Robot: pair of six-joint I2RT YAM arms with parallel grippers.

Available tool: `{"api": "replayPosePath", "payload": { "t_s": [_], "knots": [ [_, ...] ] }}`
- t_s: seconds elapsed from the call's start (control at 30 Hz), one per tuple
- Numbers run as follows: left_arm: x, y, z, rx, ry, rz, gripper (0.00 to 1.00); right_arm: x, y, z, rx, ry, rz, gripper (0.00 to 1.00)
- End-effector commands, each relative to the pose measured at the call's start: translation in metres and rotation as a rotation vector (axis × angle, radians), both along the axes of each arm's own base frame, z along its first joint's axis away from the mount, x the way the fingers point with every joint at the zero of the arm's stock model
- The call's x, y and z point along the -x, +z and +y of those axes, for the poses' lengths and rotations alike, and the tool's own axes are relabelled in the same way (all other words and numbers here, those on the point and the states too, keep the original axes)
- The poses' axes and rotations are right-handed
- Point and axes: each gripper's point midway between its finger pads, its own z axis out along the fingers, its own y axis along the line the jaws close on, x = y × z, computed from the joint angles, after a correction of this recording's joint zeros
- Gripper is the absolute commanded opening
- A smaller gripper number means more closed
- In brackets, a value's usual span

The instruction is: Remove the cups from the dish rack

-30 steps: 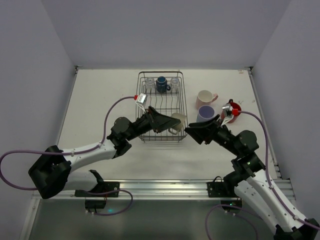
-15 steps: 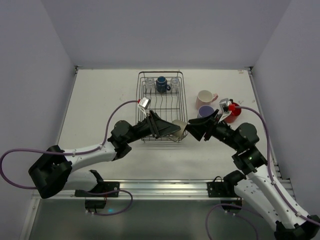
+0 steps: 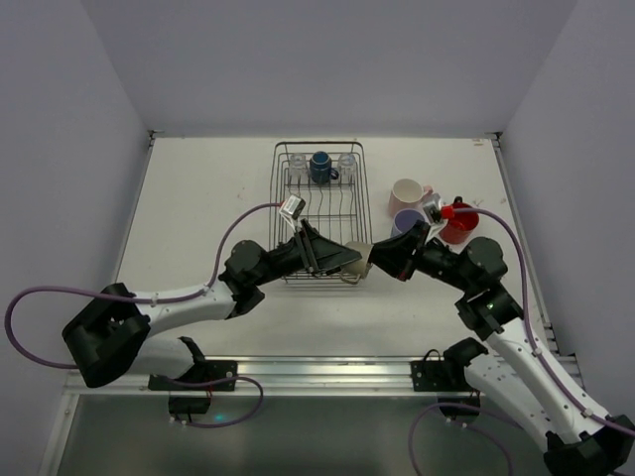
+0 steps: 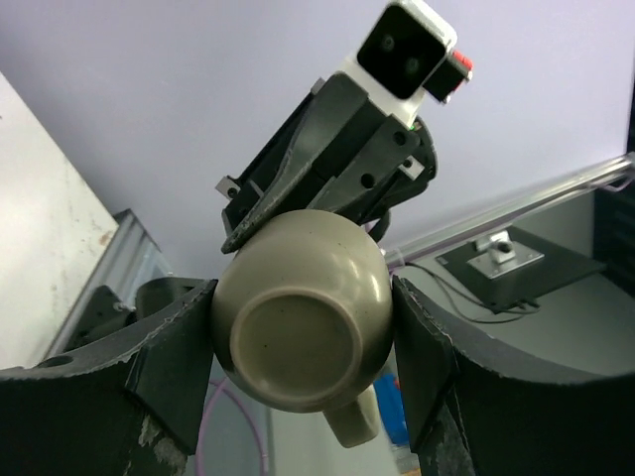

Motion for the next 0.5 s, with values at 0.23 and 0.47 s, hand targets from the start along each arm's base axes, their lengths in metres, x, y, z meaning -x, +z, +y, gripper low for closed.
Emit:
{"api": "replayPosePath", "payload": {
  "t_s": [0.23, 0.47],
  "knots": [
    [0.013, 0.014, -0.001, 0.002, -0.036, -0.080, 0.68, 0.010, 0.020, -0.011, -0.088, -0.050, -0.037, 0.00],
    [-0.002, 0.003, 0.002, -0.150, 0.077, -0.148, 0.98, 0.007, 0.012, -0.023, -0.051, -0.139, 0.050, 0.00]
  ]
}}
